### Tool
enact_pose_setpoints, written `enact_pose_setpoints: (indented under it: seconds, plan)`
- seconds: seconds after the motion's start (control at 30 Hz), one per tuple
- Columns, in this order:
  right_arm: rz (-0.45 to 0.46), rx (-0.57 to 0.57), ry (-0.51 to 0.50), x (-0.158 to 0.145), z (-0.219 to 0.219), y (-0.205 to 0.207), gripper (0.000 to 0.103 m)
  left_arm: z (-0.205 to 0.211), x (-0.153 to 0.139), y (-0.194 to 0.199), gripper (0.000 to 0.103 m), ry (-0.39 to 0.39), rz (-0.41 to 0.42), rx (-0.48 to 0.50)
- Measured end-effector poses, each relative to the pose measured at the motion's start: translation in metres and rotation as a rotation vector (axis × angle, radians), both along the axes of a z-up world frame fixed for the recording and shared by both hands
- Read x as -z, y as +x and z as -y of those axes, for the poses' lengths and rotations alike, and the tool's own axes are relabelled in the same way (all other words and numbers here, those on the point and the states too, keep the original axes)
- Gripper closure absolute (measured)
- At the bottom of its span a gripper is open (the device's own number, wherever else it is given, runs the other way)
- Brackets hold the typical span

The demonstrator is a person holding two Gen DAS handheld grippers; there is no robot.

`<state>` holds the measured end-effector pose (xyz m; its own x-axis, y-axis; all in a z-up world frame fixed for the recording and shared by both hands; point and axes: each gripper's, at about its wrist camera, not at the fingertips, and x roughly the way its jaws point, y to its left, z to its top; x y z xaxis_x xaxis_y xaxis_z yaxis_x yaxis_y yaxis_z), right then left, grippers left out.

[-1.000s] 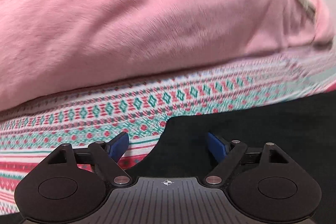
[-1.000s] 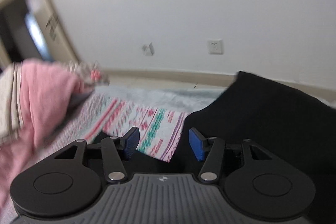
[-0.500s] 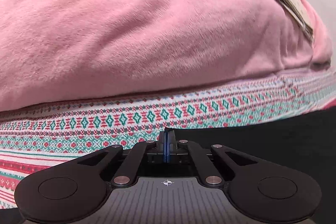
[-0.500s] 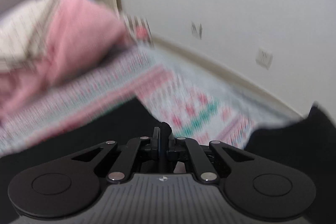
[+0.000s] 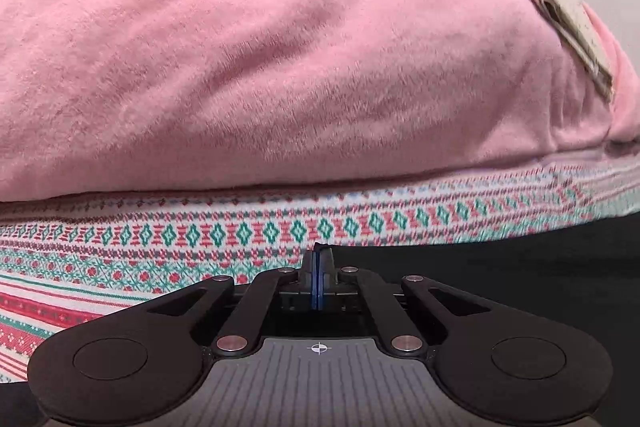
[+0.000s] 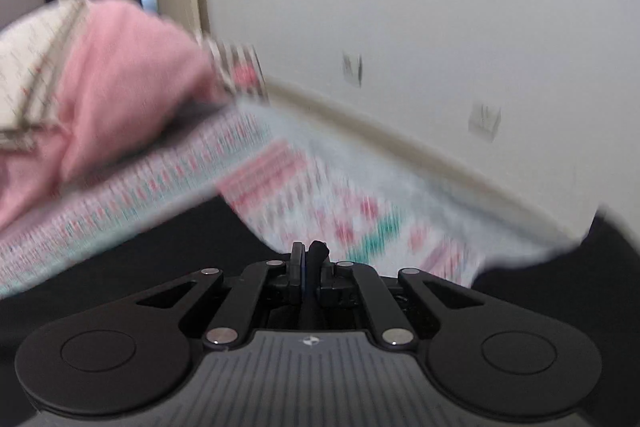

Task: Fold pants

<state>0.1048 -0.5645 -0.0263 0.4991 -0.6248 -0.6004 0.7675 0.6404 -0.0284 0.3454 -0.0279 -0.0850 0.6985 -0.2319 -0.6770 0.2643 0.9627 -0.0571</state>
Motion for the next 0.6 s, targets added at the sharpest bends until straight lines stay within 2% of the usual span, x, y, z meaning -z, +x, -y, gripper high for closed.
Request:
enact_pose_setpoints:
  seconds: [0.07,0.13,0.23,0.33,0.37,0.43,0.47,0.5,0.53,0.6]
  plan:
    - [0.03,-0.014,-0.07,-0.016,-0.014,0.002,0.093,-0.001,-0.003,-0.002,0.103,-0.012,0.016,-0.011]
    - [0.013,-0.014,-0.102,-0.018,-0.019,0.006,0.093,0.001,0.0,-0.003,0.103,0.009,0.026,-0.032]
    - [-0.116,0.022,-0.061,0.015,-0.007,0.014,0.092,0.002,0.01,-0.002,0.102,0.002,-0.016,-0.044]
    - [-0.204,0.077,0.027,0.047,0.011,0.016,0.091,-0.011,0.002,-0.008,0.095,-0.032,-0.033,-0.071]
    - [-0.199,0.083,0.023,0.046,0.01,0.015,0.088,-0.018,-0.003,-0.011,0.094,-0.043,-0.032,-0.079]
    - [-0.177,0.095,-0.017,0.035,0.004,0.014,0.075,-0.039,-0.021,-0.022,0.091,-0.057,-0.015,-0.089]
    - [-0.151,0.109,-0.038,0.027,0.002,0.012,0.065,-0.05,-0.029,-0.029,0.089,-0.054,-0.003,-0.098]
    - [-0.133,0.121,-0.048,0.02,-0.001,0.011,0.06,-0.065,-0.039,-0.041,0.083,-0.043,0.006,-0.119]
    - [-0.113,0.126,-0.056,0.013,-0.005,0.009,0.06,-0.081,-0.046,-0.052,0.078,-0.032,0.008,-0.145]
    - [-0.082,0.109,-0.062,0.003,-0.012,0.013,0.059,-0.117,-0.059,-0.077,0.075,-0.019,0.004,-0.219]
